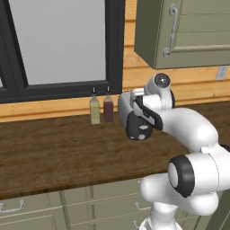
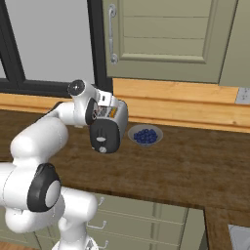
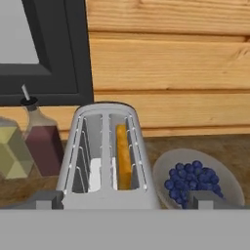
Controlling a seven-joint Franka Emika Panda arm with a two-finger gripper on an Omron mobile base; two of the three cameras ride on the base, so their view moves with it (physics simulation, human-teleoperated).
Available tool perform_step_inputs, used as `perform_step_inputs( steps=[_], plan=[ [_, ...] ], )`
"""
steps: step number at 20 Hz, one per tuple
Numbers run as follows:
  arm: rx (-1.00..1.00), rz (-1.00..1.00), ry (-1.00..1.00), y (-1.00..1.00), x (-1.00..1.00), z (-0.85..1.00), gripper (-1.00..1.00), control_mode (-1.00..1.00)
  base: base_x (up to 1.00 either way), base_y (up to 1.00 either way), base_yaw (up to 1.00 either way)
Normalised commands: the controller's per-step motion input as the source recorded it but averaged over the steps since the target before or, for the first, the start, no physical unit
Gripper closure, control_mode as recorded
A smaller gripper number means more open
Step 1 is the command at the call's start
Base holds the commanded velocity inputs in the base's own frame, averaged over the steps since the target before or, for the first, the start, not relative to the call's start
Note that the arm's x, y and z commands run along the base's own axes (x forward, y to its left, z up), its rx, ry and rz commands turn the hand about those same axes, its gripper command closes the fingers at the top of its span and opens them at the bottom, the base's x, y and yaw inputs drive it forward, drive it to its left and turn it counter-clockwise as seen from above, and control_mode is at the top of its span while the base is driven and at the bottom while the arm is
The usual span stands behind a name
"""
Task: Start the toaster. Once the lever pops up, take the bread to the plate on the dining counter.
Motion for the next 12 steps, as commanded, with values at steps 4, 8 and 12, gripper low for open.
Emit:
perform_step_inputs(
  steps=[4, 8, 12],
  plan=[
    [0.01, 0.0, 0.01, -0.06, 0.06, -0.22, -1.0, -1.0, 0.0, 0.0, 0.0],
    [0.0, 0.0, 0.0, -0.06, 0.1, -0.06, -1.0, -1.0, 0.0, 0.0, 0.0],
    [0.0, 0.02, 0.0, 0.0, 0.0, -0.09, -1.0, -1.0, 0.0, 0.0, 0.0]
  ],
)
